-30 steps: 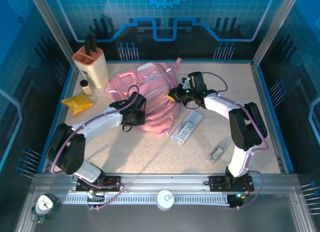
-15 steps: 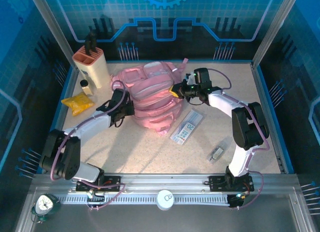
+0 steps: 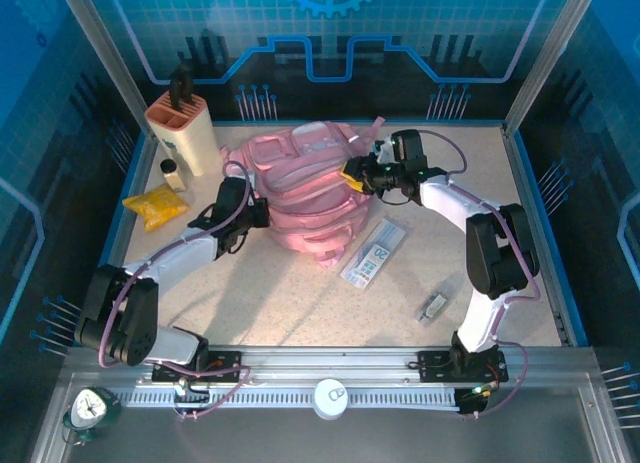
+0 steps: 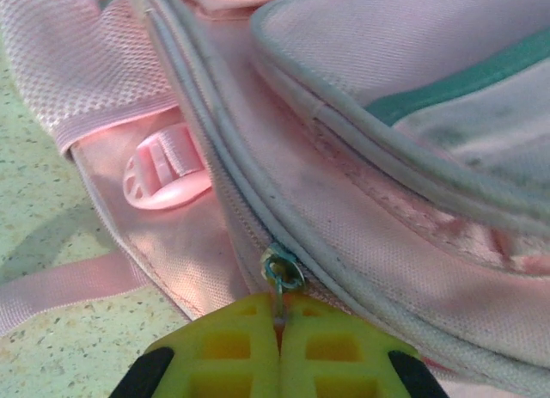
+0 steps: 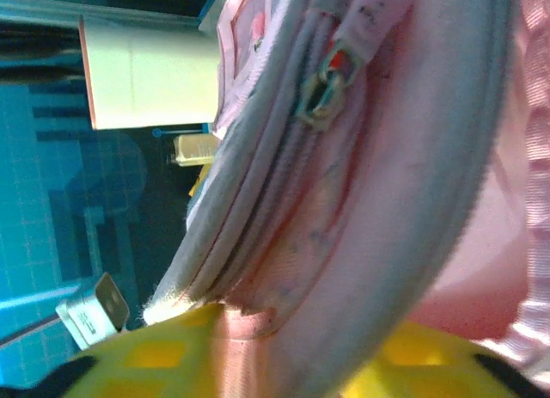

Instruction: Pack the student bag

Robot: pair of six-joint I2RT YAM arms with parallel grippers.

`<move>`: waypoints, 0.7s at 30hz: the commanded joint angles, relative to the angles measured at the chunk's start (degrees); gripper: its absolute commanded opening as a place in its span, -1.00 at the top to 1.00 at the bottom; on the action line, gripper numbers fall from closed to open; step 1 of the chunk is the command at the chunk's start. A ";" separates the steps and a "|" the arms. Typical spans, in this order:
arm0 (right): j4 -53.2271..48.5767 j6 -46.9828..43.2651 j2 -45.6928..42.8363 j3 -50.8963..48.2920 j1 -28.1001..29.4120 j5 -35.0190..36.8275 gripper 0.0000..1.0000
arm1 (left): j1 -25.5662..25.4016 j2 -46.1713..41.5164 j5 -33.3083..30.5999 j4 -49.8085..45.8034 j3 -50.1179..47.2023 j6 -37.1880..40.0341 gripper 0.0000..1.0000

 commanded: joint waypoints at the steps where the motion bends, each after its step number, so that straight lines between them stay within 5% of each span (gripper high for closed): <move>1: 3.35 0.67 -1.60 -0.67 4.26 3.52 -0.01 | -2.40 1.35 1.54 -0.80 4.89 4.20 1.00; 7: 4.83 1.00 -2.87 -2.87 9.61 9.54 0.21 | -4.68 4.24 1.63 -3.34 8.49 6.41 1.00; 12: 3.63 -0.55 -2.82 -3.81 8.41 9.54 1.00 | -5.67 4.15 2.01 -5.64 9.28 9.46 1.00; 17: -0.69 -3.90 -3.48 -3.73 3.83 6.44 1.00 | -4.91 2.67 -2.33 -8.05 8.44 15.15 1.00; 21: -2.85 -5.18 -4.80 -3.82 1.71 5.72 1.00 | 0.61 5.33 -4.81 -10.03 10.24 14.02 1.00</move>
